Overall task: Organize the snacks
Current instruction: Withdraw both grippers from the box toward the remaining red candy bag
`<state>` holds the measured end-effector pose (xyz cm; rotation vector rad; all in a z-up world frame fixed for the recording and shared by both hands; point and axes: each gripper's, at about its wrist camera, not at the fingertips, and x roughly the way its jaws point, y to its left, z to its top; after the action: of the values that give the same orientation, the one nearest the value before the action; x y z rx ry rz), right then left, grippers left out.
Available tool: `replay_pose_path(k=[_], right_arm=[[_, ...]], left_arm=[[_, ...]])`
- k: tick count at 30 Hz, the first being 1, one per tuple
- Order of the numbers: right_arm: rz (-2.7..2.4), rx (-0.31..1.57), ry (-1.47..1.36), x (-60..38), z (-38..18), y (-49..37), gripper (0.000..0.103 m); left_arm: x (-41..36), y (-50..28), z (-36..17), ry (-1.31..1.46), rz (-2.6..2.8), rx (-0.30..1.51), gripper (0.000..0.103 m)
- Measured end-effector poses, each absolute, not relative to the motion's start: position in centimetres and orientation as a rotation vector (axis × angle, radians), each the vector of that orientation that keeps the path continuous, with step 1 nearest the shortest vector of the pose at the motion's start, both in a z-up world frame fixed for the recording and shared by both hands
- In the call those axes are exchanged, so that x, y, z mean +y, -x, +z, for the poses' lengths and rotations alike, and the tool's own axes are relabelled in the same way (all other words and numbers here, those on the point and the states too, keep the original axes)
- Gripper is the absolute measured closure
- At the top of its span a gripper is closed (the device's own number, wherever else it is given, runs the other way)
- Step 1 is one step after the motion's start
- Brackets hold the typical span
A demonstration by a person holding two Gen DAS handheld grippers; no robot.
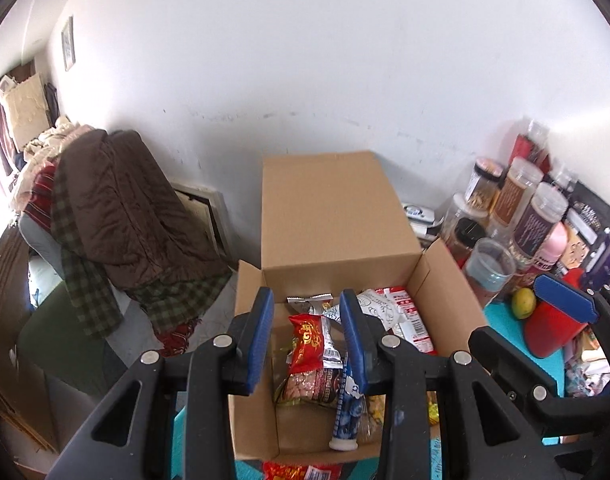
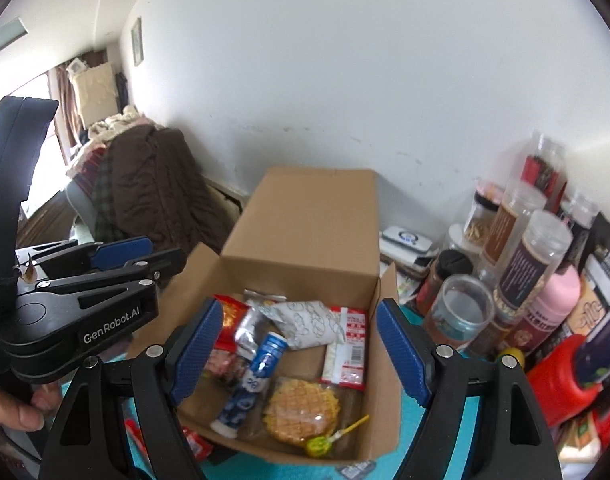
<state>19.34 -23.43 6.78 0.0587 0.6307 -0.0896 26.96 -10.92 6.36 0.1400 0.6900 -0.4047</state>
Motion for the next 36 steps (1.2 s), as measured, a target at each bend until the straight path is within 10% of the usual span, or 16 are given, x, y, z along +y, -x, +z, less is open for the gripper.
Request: replay_pose_path(k=[36], right_arm=[[-0.049,0.516,-0.036,-14.5,6.8,-4.0,0.014]], left_arm=[[-0.7,-12.2,6.5,-0.118,-0.451,0.604,0.069]])
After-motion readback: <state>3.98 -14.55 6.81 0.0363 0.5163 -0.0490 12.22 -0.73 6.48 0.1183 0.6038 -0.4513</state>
